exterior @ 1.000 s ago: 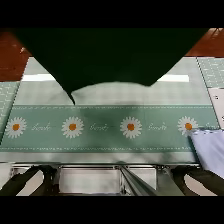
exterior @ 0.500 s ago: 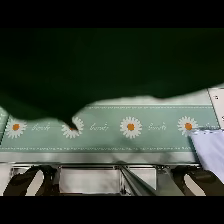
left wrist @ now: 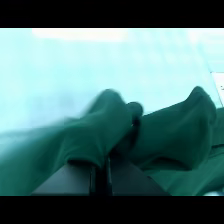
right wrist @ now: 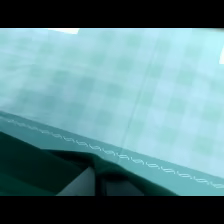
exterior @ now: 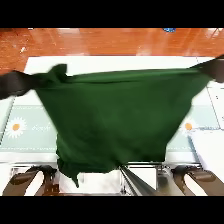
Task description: Fold the shirts.
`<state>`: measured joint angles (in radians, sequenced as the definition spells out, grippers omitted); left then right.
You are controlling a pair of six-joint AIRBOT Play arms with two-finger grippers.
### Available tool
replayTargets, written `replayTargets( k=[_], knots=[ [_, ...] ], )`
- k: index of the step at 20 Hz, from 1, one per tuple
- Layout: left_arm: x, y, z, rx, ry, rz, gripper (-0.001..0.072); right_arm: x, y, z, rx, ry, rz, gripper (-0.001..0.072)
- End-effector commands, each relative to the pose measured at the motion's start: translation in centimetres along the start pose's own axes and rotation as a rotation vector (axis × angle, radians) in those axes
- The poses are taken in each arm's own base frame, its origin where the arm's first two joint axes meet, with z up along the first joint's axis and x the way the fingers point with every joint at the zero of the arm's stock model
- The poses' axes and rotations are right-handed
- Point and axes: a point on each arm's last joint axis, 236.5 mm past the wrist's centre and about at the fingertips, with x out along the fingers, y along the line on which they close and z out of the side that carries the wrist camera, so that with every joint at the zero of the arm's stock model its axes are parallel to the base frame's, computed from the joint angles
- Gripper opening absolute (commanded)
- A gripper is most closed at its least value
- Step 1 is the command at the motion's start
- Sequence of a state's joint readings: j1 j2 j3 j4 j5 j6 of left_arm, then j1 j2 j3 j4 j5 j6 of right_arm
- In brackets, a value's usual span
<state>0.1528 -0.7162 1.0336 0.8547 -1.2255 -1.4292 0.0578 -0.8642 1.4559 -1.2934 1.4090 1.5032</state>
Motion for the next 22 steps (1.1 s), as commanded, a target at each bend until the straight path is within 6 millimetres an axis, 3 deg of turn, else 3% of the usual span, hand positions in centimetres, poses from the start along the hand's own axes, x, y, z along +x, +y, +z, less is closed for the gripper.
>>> replayTargets(
  k=[1, 4, 7, 9, 11, 12, 13, 14, 16, 18, 20, 22],
  knots=[
    [9.6, 5.6, -1.8, -0.144, 0.035, 0.036, 0.0021, 10.0, -3.0, -0.8, 0.063, 0.110, -0.009, 0.0024],
    [16.5, 7.5, 1.1, -0.142, 0.054, 0.056, 0.0021, 17.3, -6.0, 1.7, 0.131, 0.133, -0.010, 0.0024],
    [22.2, 8.8, 4.1, -0.147, 0.120, 0.041, 0.0021, 23.0, -9.3, 3.7, 0.252, 0.151, 0.018, 0.0024],
    [24.8, 9.0, 5.9, -0.133, 0.156, 0.016, 0.0021, 25.6, -10.6, 4.8, 0.325, 0.134, 0.057, 0.0024],
    [25.9, 8.6, 7.3, -0.137, 0.172, -0.007, 0.0022, 27.2, -10.8, 5.4, 0.389, 0.120, 0.105, 0.0025],
    [26.1, 8.4, 7.6, -0.125, 0.186, -0.018, 0.0087, 27.7, -10.8, 5.7, 0.419, 0.108, 0.129, 0.0061],
    [25.9, 8.2, 7.5, -0.120, 0.210, -0.028, 0.0370, 27.9, -10.8, 5.8, 0.434, 0.102, 0.140, 0.0284],
    [25.3, 8.4, 7.2, -0.112, 0.241, -0.023, 0.0509, 27.7, -11.1, 5.8, 0.433, 0.100, 0.138, 0.0410],
    [22.3, 11.1, 5.6, -0.075, 0.375, 0.049, 0.0510, 25.6, -12.7, 5.6, 0.447, 0.111, 0.125, 0.0410],
    [16.9, 15.4, 1.9, -0.132, 0.593, 0.153, 0.0510, 21.9, -15.4, 4.3, 0.462, 0.150, 0.102, 0.0406],
    [12.0, 17.6, -1.2, -0.221, 0.728, 0.187, 0.0510, 17.9, -19.0, 1.0, 0.466, 0.244, 0.014, 0.0406],
    [8.9, 19.0, -3.6, -0.294, 0.693, 0.208, 0.0509, 15.1, -21.4, -2.7, 0.528, 0.277, -0.070, 0.0405]
  ],
)
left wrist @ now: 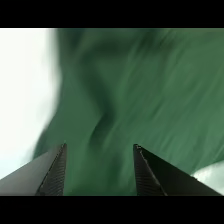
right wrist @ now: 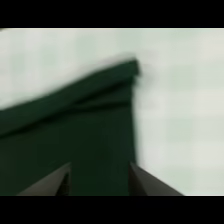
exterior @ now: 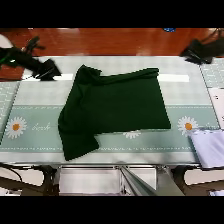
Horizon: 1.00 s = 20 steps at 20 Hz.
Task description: Fold the shirts.
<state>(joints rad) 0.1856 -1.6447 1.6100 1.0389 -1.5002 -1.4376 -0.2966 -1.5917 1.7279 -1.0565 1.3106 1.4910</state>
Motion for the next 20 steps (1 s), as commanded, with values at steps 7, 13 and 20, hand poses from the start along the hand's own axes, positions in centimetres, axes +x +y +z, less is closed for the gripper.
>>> replayTargets(
  k=[7, 13, 20],
  knots=[
    [1.2, 10.1, -19.1, -0.444, -0.022, -0.070, 0.0509, -1.3, -8.4, -20.4, 0.236, 0.060, -0.050, 0.0406],
    [6.0, 10.2, -22.4, -0.502, 0.025, -0.113, 0.0508, 0.0, -5.9, -23.9, 0.290, 0.067, 0.058, 0.0406],
    [9.6, 7.6, -20.4, -0.434, 0.039, -0.134, 0.0506, 0.0, -5.9, -23.9, 0.293, 0.068, 0.060, 0.0406]
  ],
)
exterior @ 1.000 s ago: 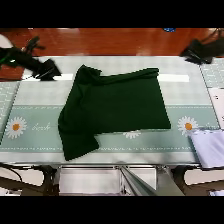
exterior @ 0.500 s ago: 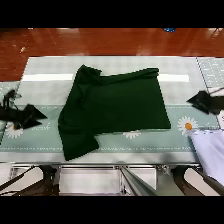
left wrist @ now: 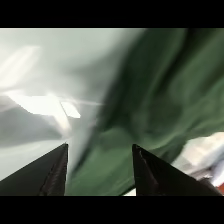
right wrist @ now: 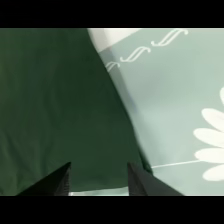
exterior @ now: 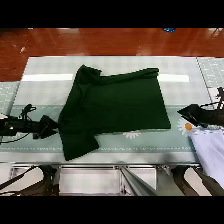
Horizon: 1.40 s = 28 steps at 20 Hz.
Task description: Fold the shirts.
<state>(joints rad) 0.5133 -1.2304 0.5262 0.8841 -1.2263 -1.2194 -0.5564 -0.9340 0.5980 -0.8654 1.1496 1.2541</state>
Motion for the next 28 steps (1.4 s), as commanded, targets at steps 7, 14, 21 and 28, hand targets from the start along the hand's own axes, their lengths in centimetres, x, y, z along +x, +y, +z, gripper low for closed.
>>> replayTargets(
  k=[7, 14, 21, 28],
  knots=[
    [1.5, -2.6, 1.5, 0.114, -0.004, 0.009, 0.0021, -1.5, -5.3, 0.8, 0.108, -0.051, -0.139, 0.0406],
    [0.8, -3.5, 2.0, 0.138, -0.007, -0.002, 0.0021, 2.1, -5.9, -4.8, 0.272, 0.191, -0.067, 0.0405],
    [0.8, -3.6, 2.0, 0.134, -0.009, -0.006, 0.0021, 8.3, -1.3, -5.0, 0.184, 0.291, 0.010, 0.0404],
    [-4.5, -12.4, 5.6, 0.217, -0.168, -0.216, 0.0021, 7.5, 10.8, 0.9, -0.173, 0.240, 0.175, 0.0025]
  ],
)
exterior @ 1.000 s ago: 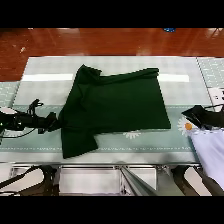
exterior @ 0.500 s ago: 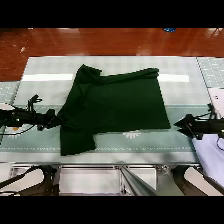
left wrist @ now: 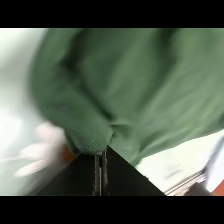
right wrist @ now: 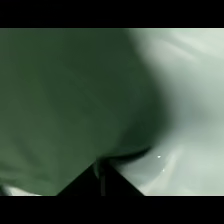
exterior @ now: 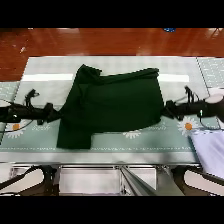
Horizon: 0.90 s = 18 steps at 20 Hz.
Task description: Fold the shirts.
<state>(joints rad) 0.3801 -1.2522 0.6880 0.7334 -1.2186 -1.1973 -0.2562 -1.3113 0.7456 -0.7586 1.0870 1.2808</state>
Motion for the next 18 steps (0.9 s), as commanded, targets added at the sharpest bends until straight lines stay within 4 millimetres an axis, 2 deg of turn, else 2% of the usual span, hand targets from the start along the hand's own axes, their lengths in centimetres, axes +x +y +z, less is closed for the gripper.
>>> replayTargets(
  k=[1, 3, 5, 6, 8, 10, 12, 14, 16, 18],
  knots=[
    [-5.4, -8.3, 4.8, 0.133, -0.187, -0.148, 0.0021, -4.6, 9.2, 4.0, -0.245, -0.091, 0.096, 0.0024],
    [-12.3, -16.1, 7.8, 0.305, -0.392, -0.222, 0.0021, -12.6, 16.3, 7.4, -0.428, -0.285, 0.106, 0.0024],
    [-20.2, -23.7, 8.4, 0.487, -0.601, -0.255, 0.0020, -21.2, 22.7, 8.7, -0.591, -0.495, 0.082, 0.0024],
    [-24.0, -27.3, 7.8, 0.573, -0.696, -0.265, 0.0020, -25.1, 25.3, 8.4, -0.656, -0.583, 0.068, 0.0024],
    [-30.1, -33.2, 4.8, 0.744, -0.835, -0.280, 0.0020, -32.2, 29.4, 6.7, -0.767, -0.749, 0.027, 0.0024],
    [-34.9, -37.4, 1.1, 0.873, -0.954, -0.271, 0.0020, -38.1, 32.5, 3.7, -0.851, -0.902, 0.004, 0.0024],
    [-38.3, -39.7, -2.4, 0.962, -1.057, -0.207, 0.0020, -42.3, 34.3, 0.1, -0.909, -1.031, 0.001, 0.0024],
    [-40.6, -39.8, -5.2, 1.003, -1.137, -0.084, 0.0020, -44.8, 34.0, -3.2, -0.935, -1.111, -0.058, 0.0024],
    [-42.1, -38.4, -7.5, 1.017, -1.202, 0.068, 0.0020, -46.6, 32.4, -5.8, -0.932, -1.156, -0.153, 0.0024],
    [-43.0, -36.0, -9.4, 0.973, -1.229, 0.203, 0.0020, -47.9, 30.6, -7.8, -0.896, -1.182, -0.229, 0.0024]
  ],
)
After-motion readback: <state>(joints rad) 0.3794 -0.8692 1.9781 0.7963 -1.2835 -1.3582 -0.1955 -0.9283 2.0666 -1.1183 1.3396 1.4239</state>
